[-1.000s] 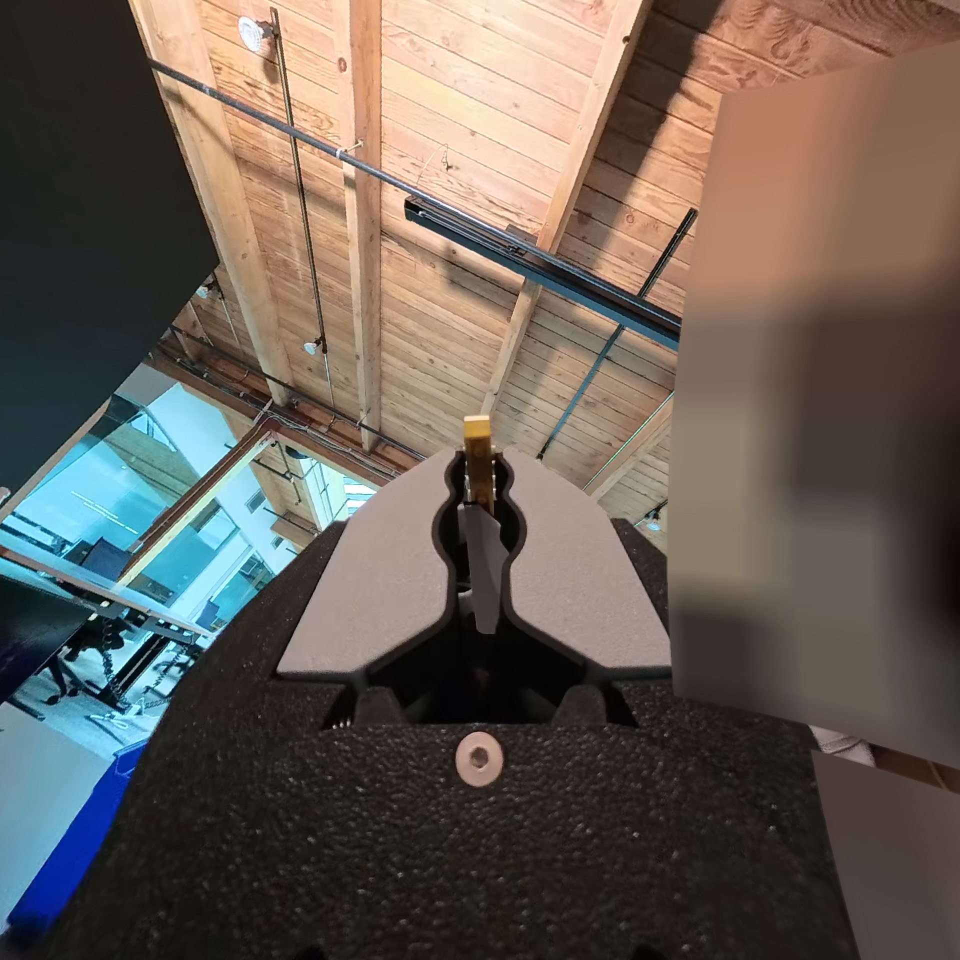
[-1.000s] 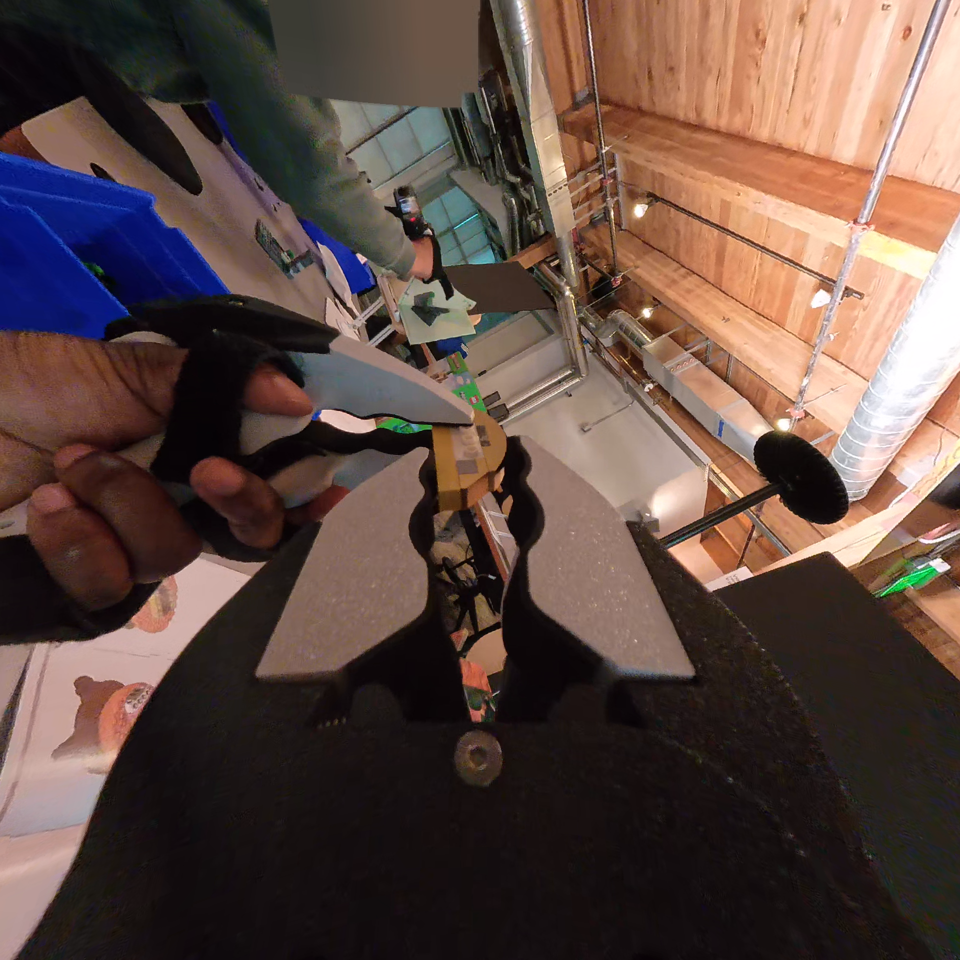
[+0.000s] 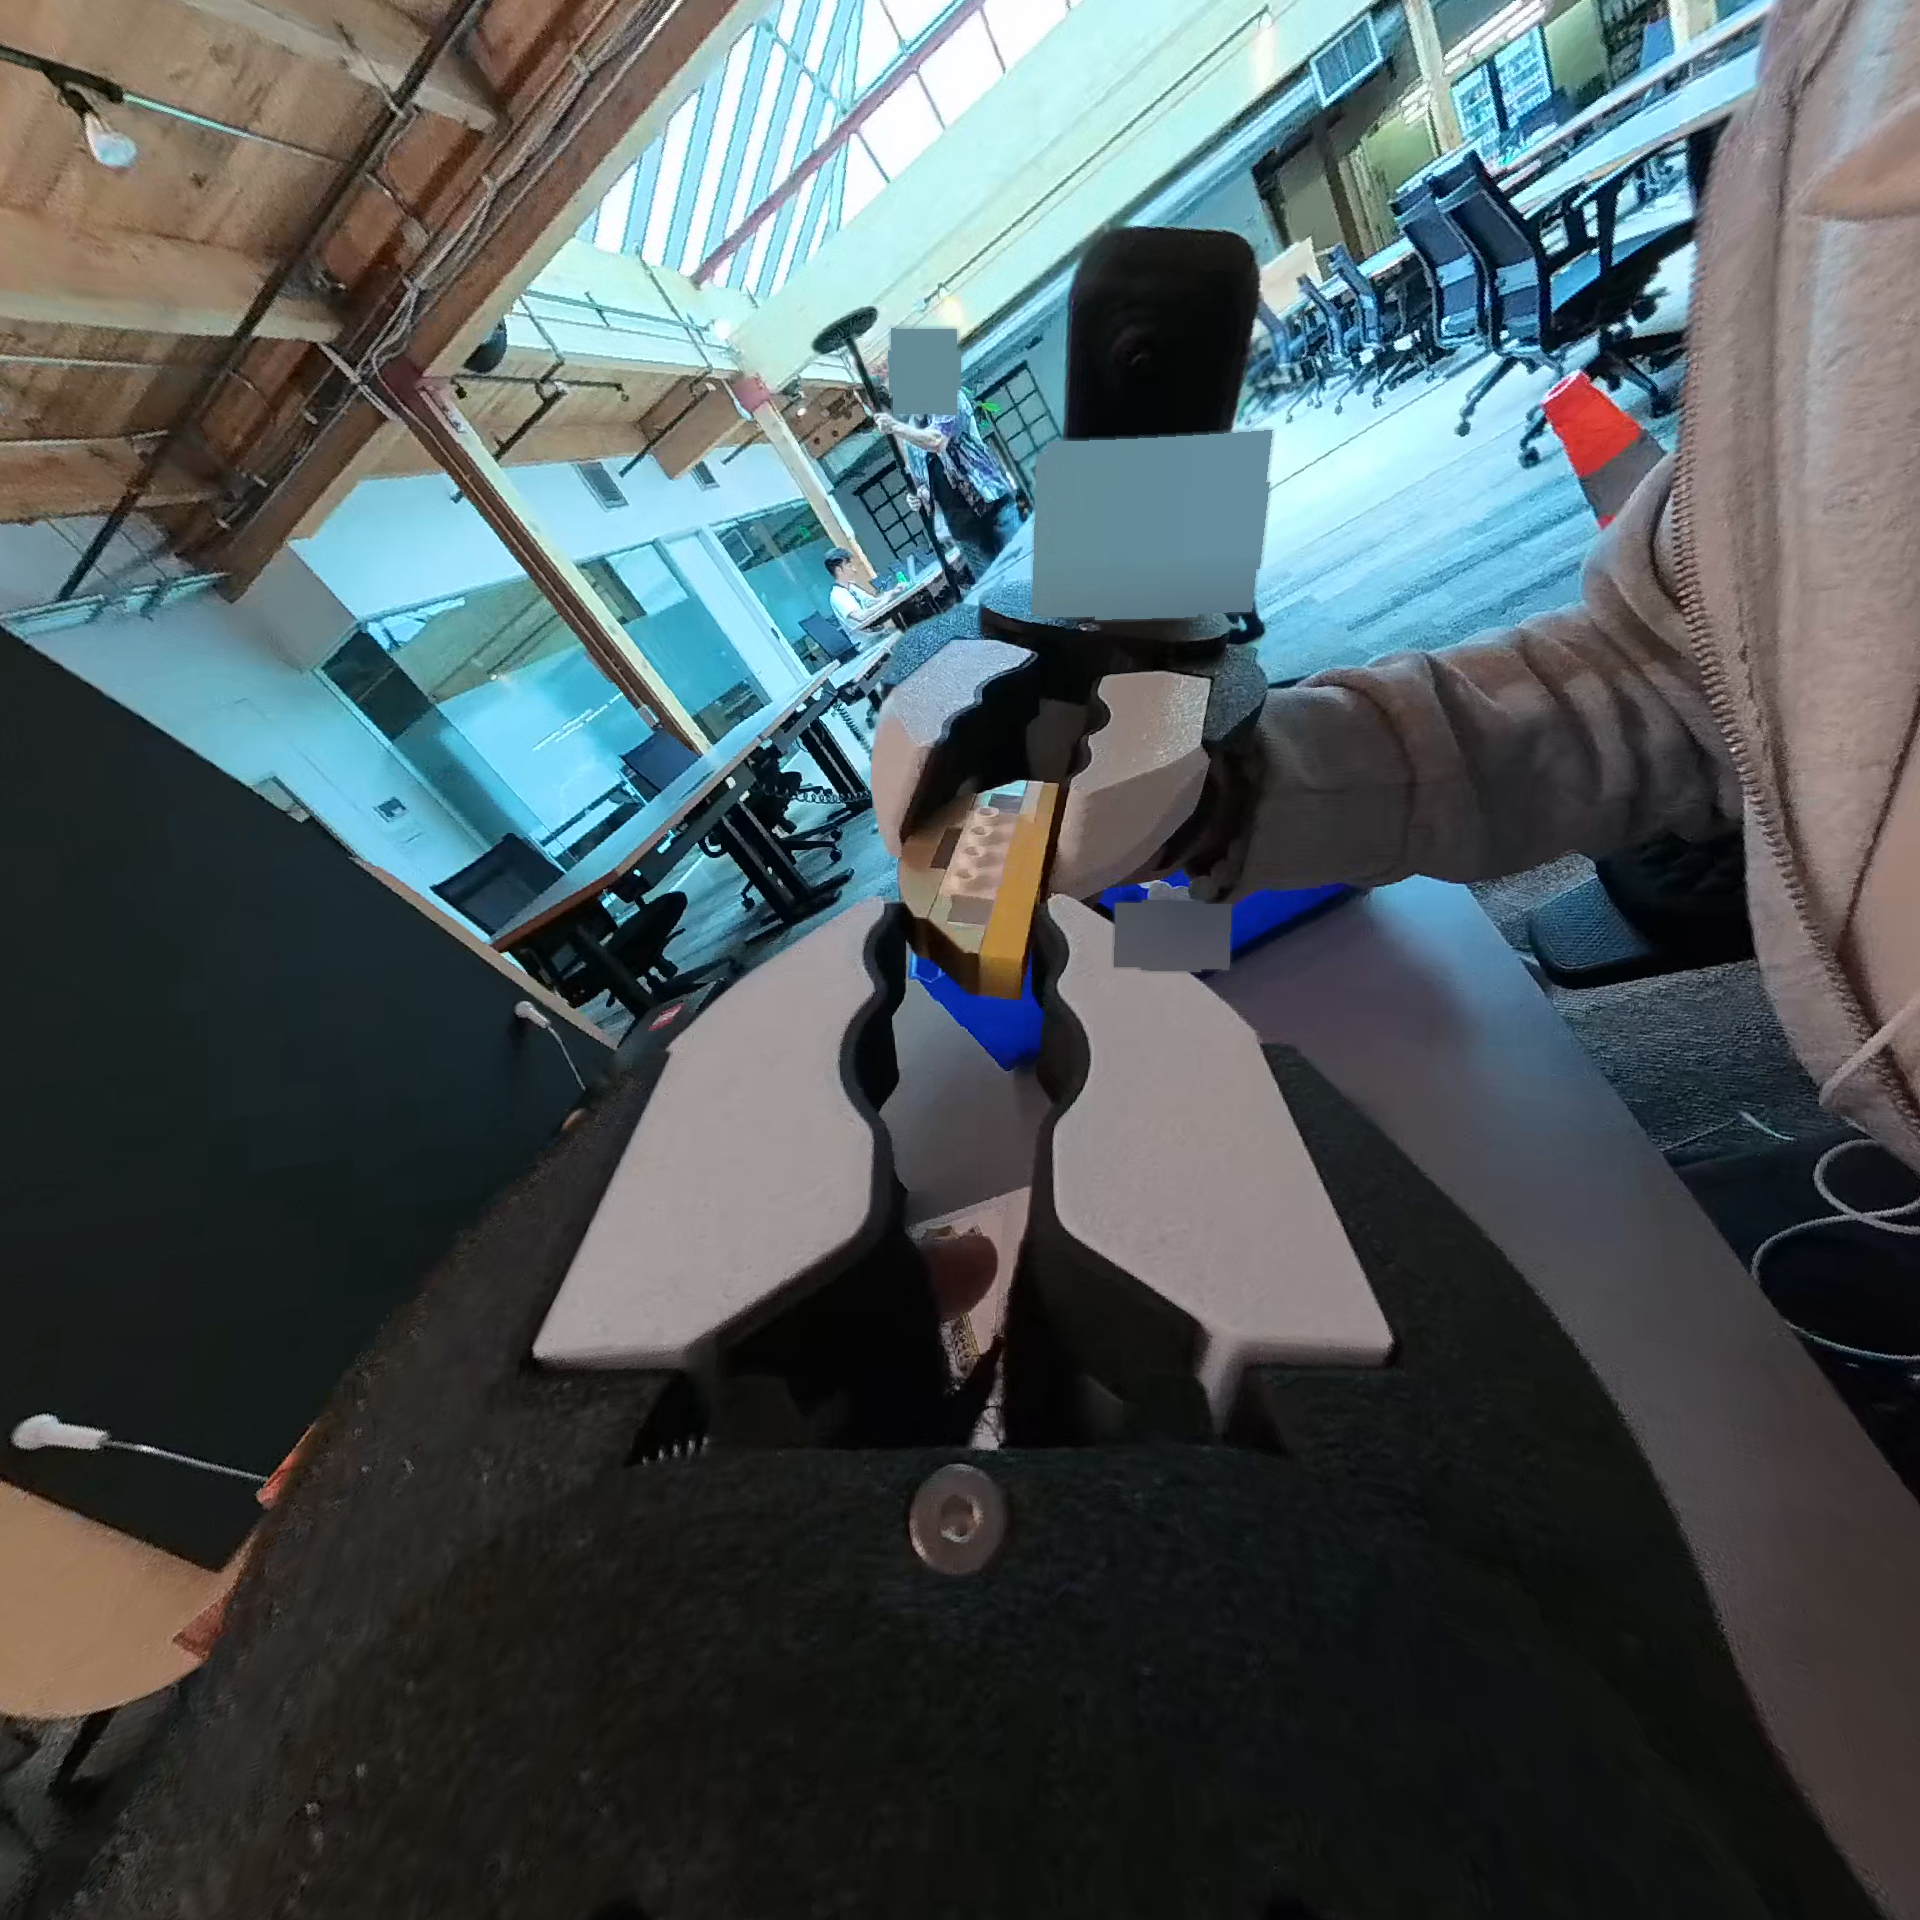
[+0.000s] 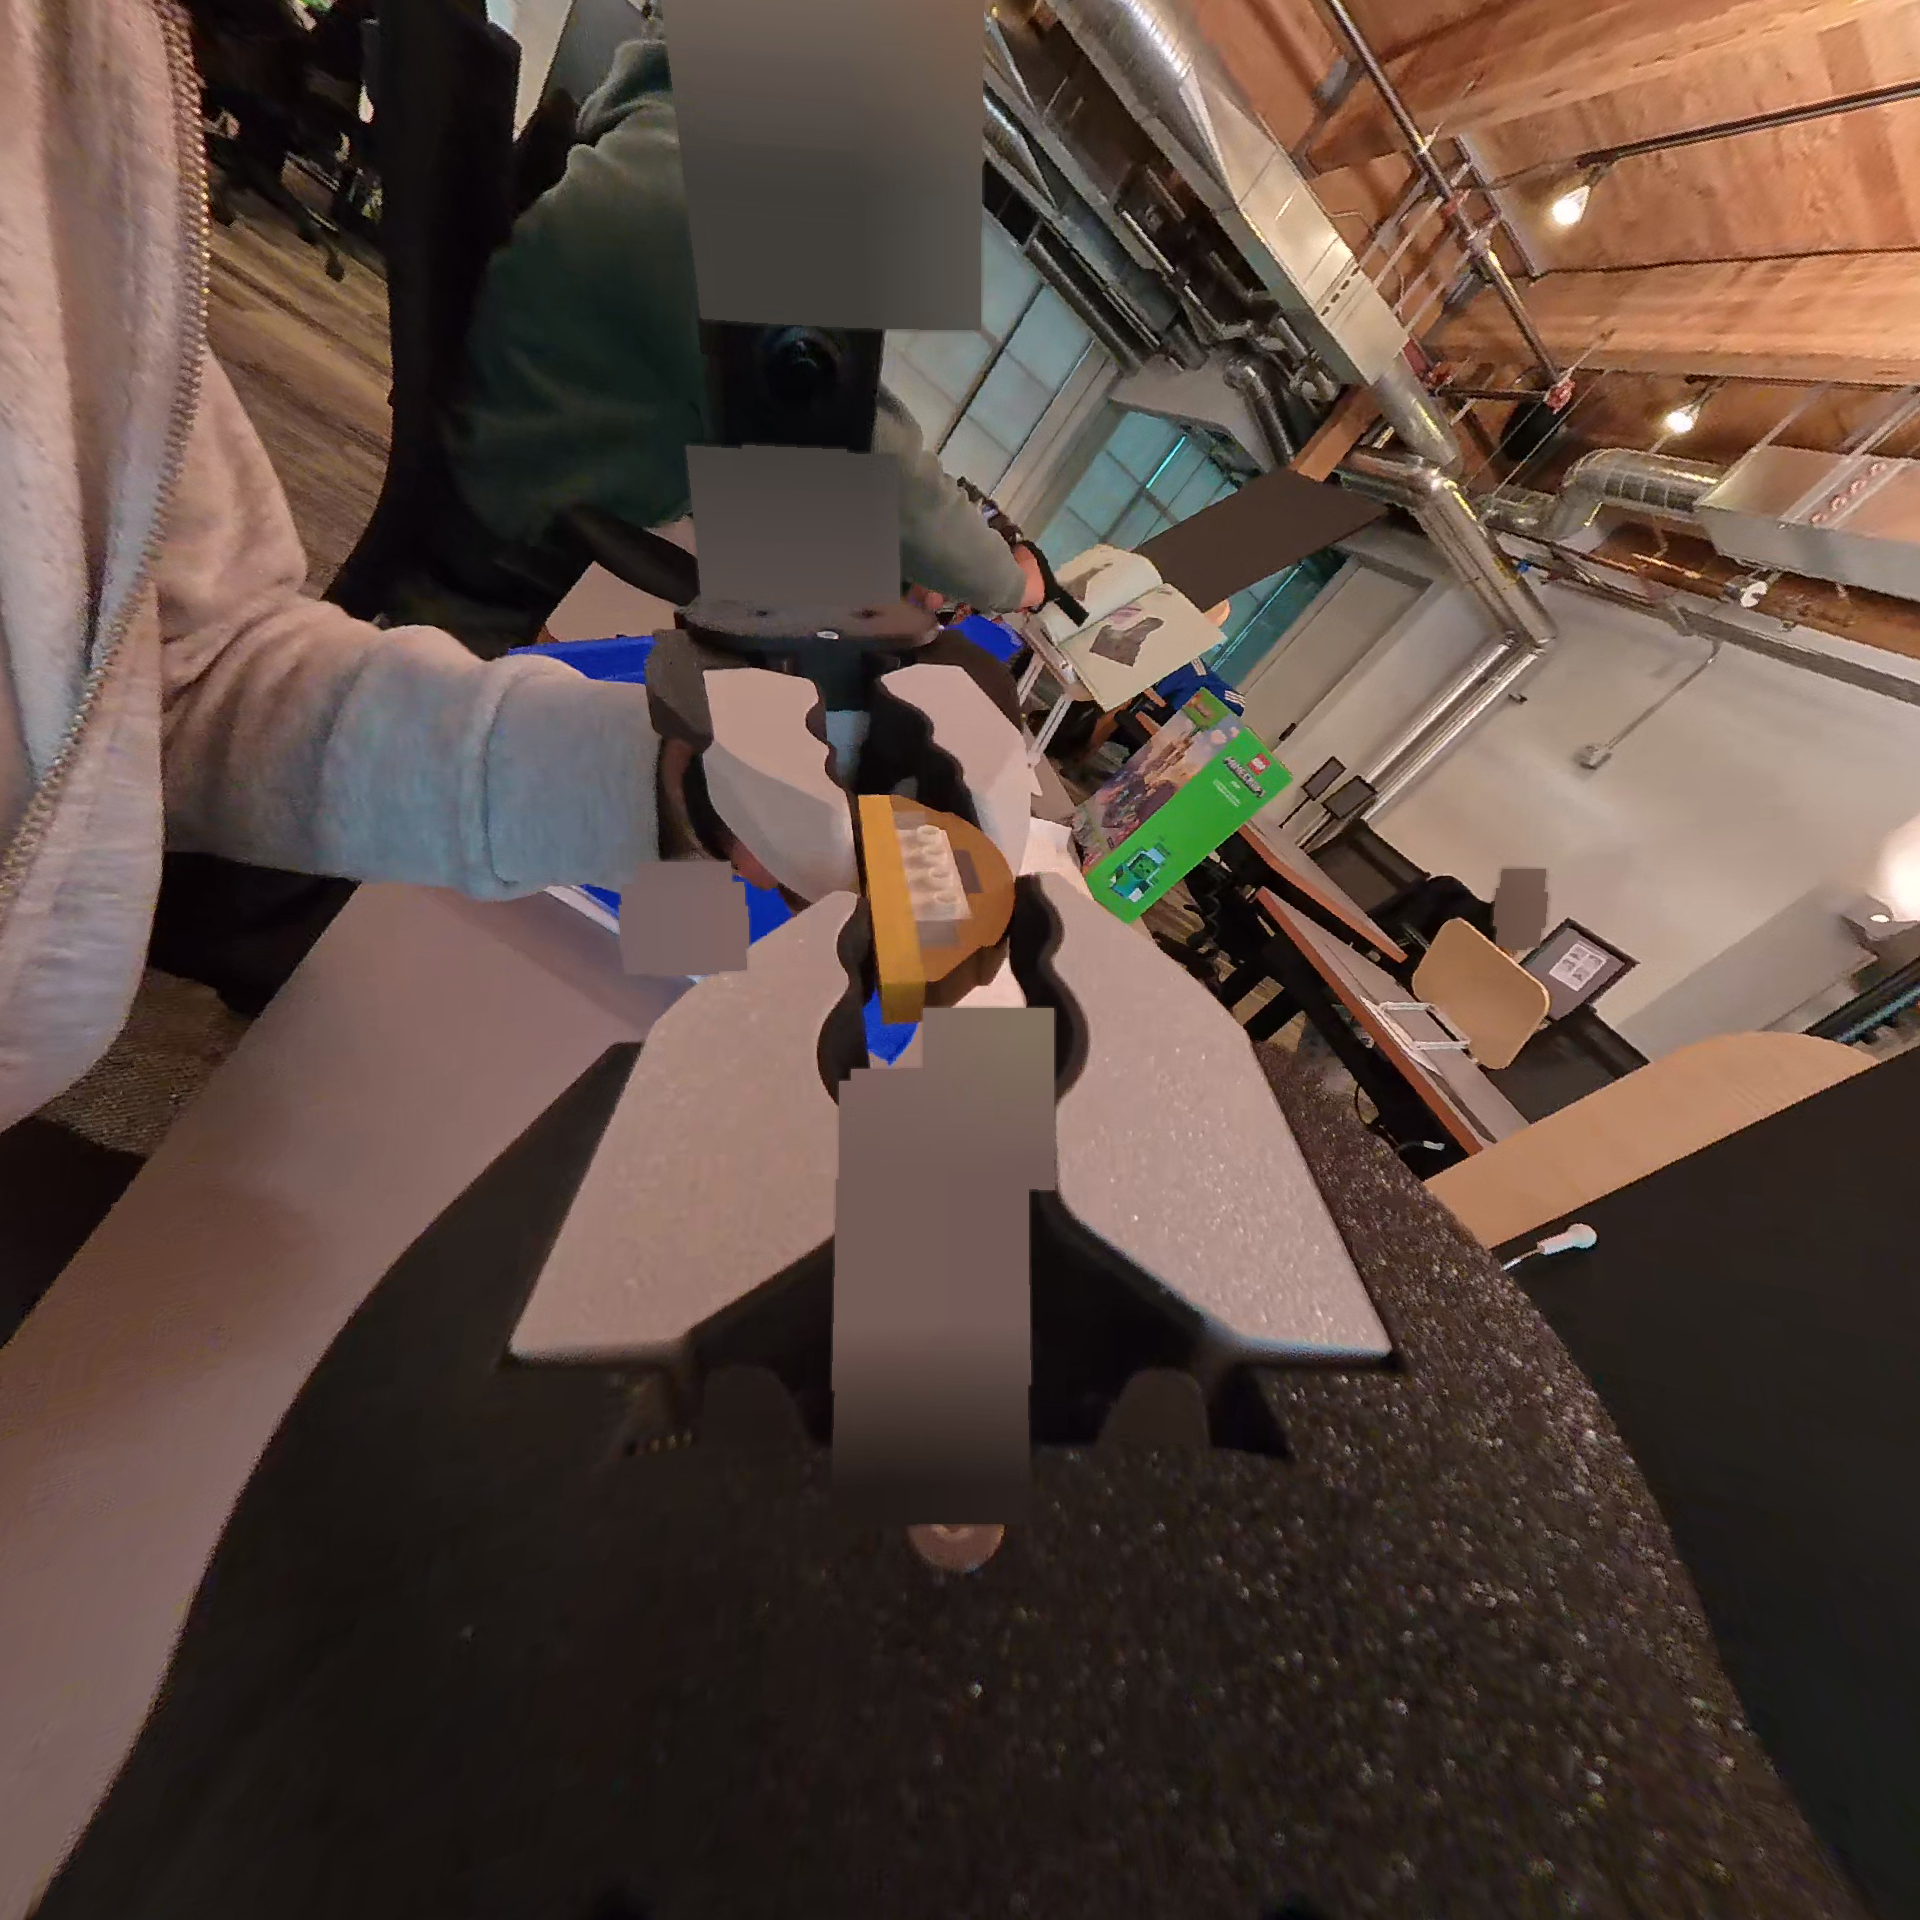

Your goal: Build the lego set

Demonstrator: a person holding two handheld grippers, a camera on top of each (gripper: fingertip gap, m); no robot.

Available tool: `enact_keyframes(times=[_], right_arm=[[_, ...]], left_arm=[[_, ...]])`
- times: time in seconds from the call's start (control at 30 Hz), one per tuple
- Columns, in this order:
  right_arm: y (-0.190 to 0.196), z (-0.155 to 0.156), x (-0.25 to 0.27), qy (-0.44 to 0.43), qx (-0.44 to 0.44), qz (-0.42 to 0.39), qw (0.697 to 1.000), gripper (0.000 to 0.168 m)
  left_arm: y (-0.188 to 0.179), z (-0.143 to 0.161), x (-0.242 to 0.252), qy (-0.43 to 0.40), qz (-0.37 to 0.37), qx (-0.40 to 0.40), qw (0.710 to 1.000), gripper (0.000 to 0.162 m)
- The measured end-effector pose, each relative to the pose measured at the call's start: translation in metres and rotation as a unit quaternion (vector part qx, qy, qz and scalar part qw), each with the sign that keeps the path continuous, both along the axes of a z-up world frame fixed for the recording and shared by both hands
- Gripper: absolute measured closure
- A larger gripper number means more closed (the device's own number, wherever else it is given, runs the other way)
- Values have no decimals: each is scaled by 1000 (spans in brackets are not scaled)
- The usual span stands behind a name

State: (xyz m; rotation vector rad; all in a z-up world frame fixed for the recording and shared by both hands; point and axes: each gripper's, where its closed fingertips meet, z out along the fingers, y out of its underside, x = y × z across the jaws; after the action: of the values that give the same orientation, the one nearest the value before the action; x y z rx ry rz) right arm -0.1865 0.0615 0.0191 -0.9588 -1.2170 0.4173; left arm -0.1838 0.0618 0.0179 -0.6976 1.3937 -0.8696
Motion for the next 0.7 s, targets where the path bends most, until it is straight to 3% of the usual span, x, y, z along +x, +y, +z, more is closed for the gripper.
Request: enact_keyframes(times=[0.13,0.23,0.3,0.4,0.63,0.7], right_arm=[[3,0,5,-3,25,-25,999,143],[3,8,14,-5,94,-57,994,143],[1,7,17,-32,134,-74,988,143],[-3,-2,16,-64,148,-77,984,143],[-5,-8,15,-73,139,-93,983,142],[-1,-11,22,-60,64,-90,992,123]], left_arm=[[3,-3,5,6,-6,-41,999,139],[0,1,4,-7,-67,-178,982,133],[-4,7,-4,-24,-153,-315,936,119],[-4,7,-5,-28,-219,-444,868,121],[-7,-8,7,-17,-206,-449,869,152],[-4,-10,6,-24,-190,-427,884,152]])
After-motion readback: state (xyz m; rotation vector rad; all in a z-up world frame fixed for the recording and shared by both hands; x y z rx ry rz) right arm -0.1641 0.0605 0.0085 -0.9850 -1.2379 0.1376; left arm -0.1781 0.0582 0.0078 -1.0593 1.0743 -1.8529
